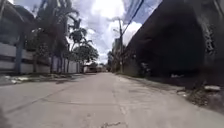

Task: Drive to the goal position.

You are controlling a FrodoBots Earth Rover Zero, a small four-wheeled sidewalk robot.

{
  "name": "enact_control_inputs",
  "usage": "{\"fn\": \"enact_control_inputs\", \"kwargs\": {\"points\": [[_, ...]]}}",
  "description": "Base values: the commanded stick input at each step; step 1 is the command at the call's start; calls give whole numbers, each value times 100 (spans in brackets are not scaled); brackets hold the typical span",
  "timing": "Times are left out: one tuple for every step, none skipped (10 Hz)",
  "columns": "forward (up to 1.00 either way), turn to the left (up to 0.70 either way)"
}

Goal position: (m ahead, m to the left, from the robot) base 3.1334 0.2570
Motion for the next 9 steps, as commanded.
{"fn": "enact_control_inputs", "kwargs": {"points": [[50,-9],[50,-9],[50,-9],[50,-9],[50,-9],[50,-9],[50,-9],[50,-9],[50,-9]]}}
